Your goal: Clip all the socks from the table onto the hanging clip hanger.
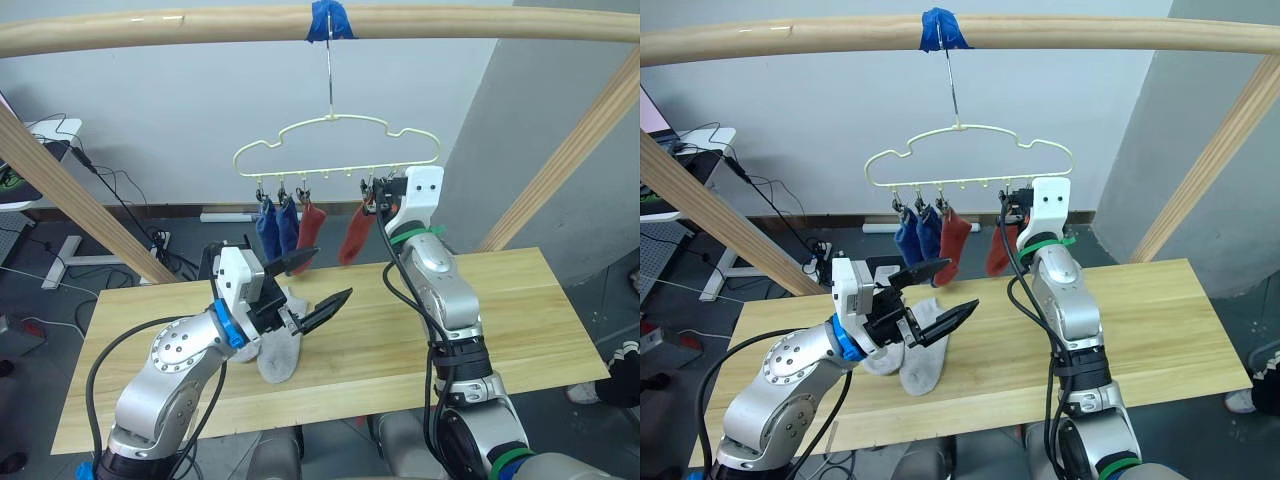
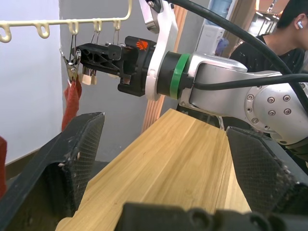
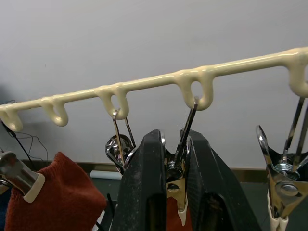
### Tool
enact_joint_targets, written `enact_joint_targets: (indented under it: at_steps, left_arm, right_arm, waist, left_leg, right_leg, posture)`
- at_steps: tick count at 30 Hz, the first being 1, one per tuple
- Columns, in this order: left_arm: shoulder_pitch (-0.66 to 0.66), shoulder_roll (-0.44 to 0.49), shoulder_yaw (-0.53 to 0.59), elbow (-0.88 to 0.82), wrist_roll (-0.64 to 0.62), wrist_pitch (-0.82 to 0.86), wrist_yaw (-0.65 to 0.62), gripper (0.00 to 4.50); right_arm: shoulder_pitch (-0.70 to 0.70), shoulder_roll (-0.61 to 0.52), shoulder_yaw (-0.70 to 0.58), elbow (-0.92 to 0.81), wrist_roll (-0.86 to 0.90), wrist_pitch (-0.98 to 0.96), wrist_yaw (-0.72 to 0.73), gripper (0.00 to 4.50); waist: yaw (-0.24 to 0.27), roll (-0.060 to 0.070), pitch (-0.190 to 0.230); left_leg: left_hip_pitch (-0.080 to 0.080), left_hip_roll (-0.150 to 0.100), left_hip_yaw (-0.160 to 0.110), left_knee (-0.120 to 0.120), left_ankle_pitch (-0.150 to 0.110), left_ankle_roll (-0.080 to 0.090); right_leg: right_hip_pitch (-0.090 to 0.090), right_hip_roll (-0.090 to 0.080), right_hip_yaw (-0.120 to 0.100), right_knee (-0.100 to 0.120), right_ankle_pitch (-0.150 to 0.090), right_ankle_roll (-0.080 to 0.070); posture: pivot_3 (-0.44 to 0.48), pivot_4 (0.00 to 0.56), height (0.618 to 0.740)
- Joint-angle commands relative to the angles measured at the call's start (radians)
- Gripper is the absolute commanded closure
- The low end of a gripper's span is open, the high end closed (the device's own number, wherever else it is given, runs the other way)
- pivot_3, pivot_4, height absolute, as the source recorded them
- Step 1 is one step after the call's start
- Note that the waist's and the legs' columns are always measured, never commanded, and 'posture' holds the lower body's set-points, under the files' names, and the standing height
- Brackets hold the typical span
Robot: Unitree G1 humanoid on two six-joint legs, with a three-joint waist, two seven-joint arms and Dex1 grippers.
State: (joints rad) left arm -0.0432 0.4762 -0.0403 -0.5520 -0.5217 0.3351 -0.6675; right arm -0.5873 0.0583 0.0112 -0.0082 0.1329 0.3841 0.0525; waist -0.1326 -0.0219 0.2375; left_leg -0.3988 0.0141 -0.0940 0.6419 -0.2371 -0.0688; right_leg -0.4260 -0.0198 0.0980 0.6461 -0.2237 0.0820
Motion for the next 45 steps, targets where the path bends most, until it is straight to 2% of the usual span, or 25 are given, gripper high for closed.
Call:
enact_joint_targets:
  at_steps: [1, 3, 9, 12, 17, 21, 27, 33, 37, 40, 43, 45]
  left_arm:
    - [-0.001, 0.006, -0.003, -0.046, 0.000, 0.001, 0.000, 0.00]
    - [0.003, 0.014, -0.004, -0.040, 0.005, 0.010, -0.001, 0.00]
    - [0.000, 0.044, 0.020, 0.059, -0.007, 0.055, -0.023, 0.00]
    - [0.006, 0.049, 0.054, 0.126, -0.012, 0.039, -0.046, 0.00]
    - [0.025, 0.069, 0.066, 0.243, 0.087, -0.077, -0.079, 0.00]
    - [-0.024, 0.097, 0.072, 0.486, 0.256, -0.148, 0.016, 0.00]
    - [-0.110, 0.059, 0.030, 0.675, 0.340, -0.209, 0.030, 0.00]
    - [-0.197, 0.028, -0.107, 0.884, 0.449, -0.234, -0.054, 0.00]
    - [-0.233, 0.013, -0.130, 0.968, 0.506, -0.294, -0.024, 0.00]
    - [-0.249, -0.002, -0.159, 1.045, 0.538, -0.359, -0.048, 0.00]
    - [-0.237, 0.007, -0.180, 1.050, 0.569, -0.413, -0.067, 0.60]
    - [-0.230, 0.003, -0.172, 1.046, 0.563, -0.419, -0.066, 1.20]
  right_arm:
    - [0.005, -0.031, -0.025, -0.079, 0.051, 0.052, 0.048, 4.31]
    - [0.005, -0.067, -0.034, -0.098, 0.080, 0.092, 0.088, 4.31]
    - [-0.048, -0.314, -0.106, -0.143, 0.354, 0.428, 0.389, 4.31]
    - [-0.072, -0.366, -0.137, -0.122, 0.435, 0.522, 0.442, 4.31]
    - [-0.089, -0.369, -0.170, -0.120, 0.520, 0.599, 0.459, 4.31]
    - [-0.104, -0.379, -0.177, -0.139, 0.580, 0.652, 0.470, 4.31]
    - [-0.109, -0.371, -0.171, -0.132, 0.570, 0.630, 0.433, 4.31]
    - [-0.110, -0.372, -0.178, -0.134, 0.573, 0.635, 0.409, 4.31]
    - [-0.115, -0.373, -0.182, -0.134, 0.571, 0.631, 0.394, 4.31]
    - [-0.114, -0.366, -0.183, -0.142, 0.571, 0.629, 0.380, 4.31]
    - [-0.111, -0.364, -0.185, -0.148, 0.573, 0.630, 0.369, 4.31]
    - [-0.108, -0.365, -0.187, -0.148, 0.571, 0.629, 0.363, 4.31]
  waist:
    - [0.001, 0.000, 0.000]
    - [0.001, 0.000, 0.000]
    - [0.001, 0.000, 0.000]
    - [-0.001, 0.000, 0.000]
    - [-0.004, 0.000, 0.000]
    - [-0.004, 0.000, 0.000]
    - [-0.002, 0.000, 0.000]
    - [-0.003, 0.000, 0.000]
    - [-0.006, 0.000, 0.000]
    - [-0.006, 0.000, 0.000]
    - [-0.007, 0.000, 0.000]
    - [-0.007, 0.000, 0.000]
  left_leg:
    - [0.000, 0.000, 0.000, 0.000, 0.000, 0.000]
    - [0.000, 0.000, 0.000, 0.000, 0.000, 0.000]
    - [0.000, 0.000, 0.000, 0.001, 0.000, 0.000]
    - [0.000, 0.000, 0.000, 0.001, 0.000, 0.000]
    - [0.000, 0.000, 0.000, 0.000, 0.000, 0.000]
    - [0.000, 0.000, 0.000, 0.000, 0.000, 0.000]
    - [-0.001, 0.000, 0.000, 0.000, 0.000, 0.000]
    - [-0.001, 0.000, 0.000, 0.000, 0.000, 0.000]
    - [-0.001, 0.000, 0.000, 0.000, 0.000, 0.000]
    - [-0.001, 0.000, 0.000, 0.000, 0.000, 0.000]
    - [-0.001, 0.000, 0.001, 0.001, 0.000, 0.000]
    - [-0.001, 0.000, 0.000, 0.000, 0.000, 0.000]
  right_leg:
    - [0.000, 0.000, 0.000, 0.000, 0.000, 0.000]
    - [0.000, 0.000, 0.000, 0.000, 0.000, 0.000]
    - [0.001, 0.000, 0.000, 0.000, 0.000, 0.000]
    - [0.001, 0.000, 0.000, 0.000, 0.000, 0.000]
    - [0.000, 0.001, 0.000, 0.000, 0.000, 0.000]
    - [0.000, 0.000, 0.000, 0.000, 0.000, 0.000]
    - [0.000, 0.000, 0.000, -0.001, 0.000, 0.000]
    - [0.000, 0.000, -0.001, -0.001, 0.000, 0.000]
    - [-0.001, 0.000, -0.001, 0.000, 0.000, 0.000]
    - [-0.001, 0.000, -0.001, 0.001, 0.000, 0.001]
    - [0.000, 0.000, 0.000, 0.000, 0.000, 0.001]
    - [0.000, 0.000, 0.000, 0.000, 0.000, 0.001]
  posture:
    - [-0.059, 0.199, 0.740]
    - [-0.073, 0.205, 0.740]
    - [-0.088, 0.208, 0.740]
    - [-0.085, 0.208, 0.740]
    - [-0.085, 0.208, 0.740]
    - [-0.090, 0.207, 0.740]
    - [-0.092, 0.205, 0.740]
    - [-0.111, 0.199, 0.740]
    - [-0.123, 0.196, 0.740]
    - [-0.137, 0.194, 0.740]
    - [-0.141, 0.193, 0.740]
    - [-0.145, 0.196, 0.740]
